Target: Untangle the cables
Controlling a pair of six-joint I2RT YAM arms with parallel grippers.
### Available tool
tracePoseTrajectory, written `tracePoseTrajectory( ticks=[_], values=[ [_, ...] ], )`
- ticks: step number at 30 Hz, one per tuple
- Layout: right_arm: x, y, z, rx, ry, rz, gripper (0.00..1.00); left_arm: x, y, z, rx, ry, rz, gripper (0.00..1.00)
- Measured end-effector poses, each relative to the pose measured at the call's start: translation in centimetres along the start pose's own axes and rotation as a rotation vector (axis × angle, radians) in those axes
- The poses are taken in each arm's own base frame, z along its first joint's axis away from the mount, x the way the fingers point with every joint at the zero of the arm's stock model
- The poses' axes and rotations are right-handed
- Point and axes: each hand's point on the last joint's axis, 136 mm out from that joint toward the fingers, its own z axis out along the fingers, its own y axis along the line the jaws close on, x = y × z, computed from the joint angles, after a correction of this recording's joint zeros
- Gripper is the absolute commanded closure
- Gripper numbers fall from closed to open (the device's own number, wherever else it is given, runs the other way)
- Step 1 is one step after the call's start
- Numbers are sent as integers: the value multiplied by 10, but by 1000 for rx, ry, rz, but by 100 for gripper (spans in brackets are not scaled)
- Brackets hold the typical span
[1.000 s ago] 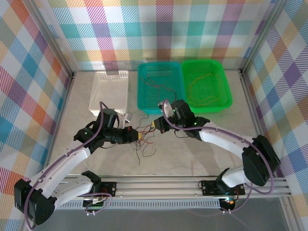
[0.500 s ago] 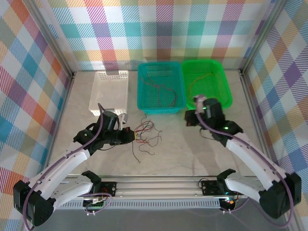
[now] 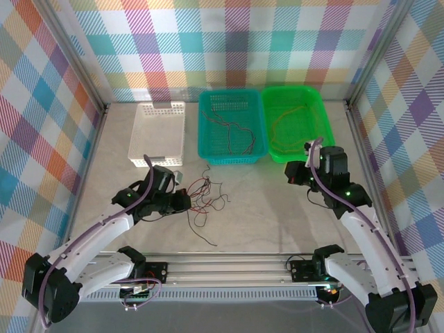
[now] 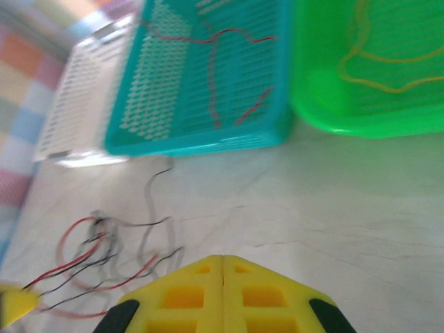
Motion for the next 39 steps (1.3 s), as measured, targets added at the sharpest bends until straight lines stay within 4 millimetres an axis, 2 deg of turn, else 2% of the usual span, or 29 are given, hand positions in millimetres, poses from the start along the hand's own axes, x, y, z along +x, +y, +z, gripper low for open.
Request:
tracePoseTrajectory(
  ticks=[3, 4, 6, 12, 16, 21, 23, 28, 31, 37, 38, 39],
  values=[
    [17, 28, 13, -128, 69, -50, 57, -1, -10, 7, 59, 13, -12, 100],
    [25, 38, 19, -165, 95, -74, 51, -1, -14, 8, 82, 16, -12, 100],
    [41, 55, 29, -235, 141, -104, 45, 0, -22, 9, 122, 19, -3, 100],
    [81, 86, 74, -351, 271, -83, 40, 6, -48, 11, 211, 21, 60, 100],
    [107, 94, 105, -357, 348, -52, 40, 17, -58, 14, 237, 40, 102, 100],
    [121, 98, 121, -346, 390, -34, 41, 22, -65, 15, 254, 28, 139, 100],
    [121, 101, 124, -346, 389, -35, 44, 22, -68, 13, 268, 6, 148, 100],
    [118, 106, 131, -345, 367, -19, 57, 23, -77, 8, 321, -35, 178, 100],
    [114, 109, 132, -351, 350, -16, 62, 23, -81, 8, 336, -43, 187, 100],
    [105, 117, 132, -381, 318, 14, 93, 25, -90, 1, 383, -76, 219, 100],
    [104, 117, 132, -379, 313, 18, 98, 25, -90, 1, 383, -79, 219, 95],
    [102, 117, 131, -378, 308, 14, 100, 24, -90, 1, 380, -82, 221, 86]
  ],
)
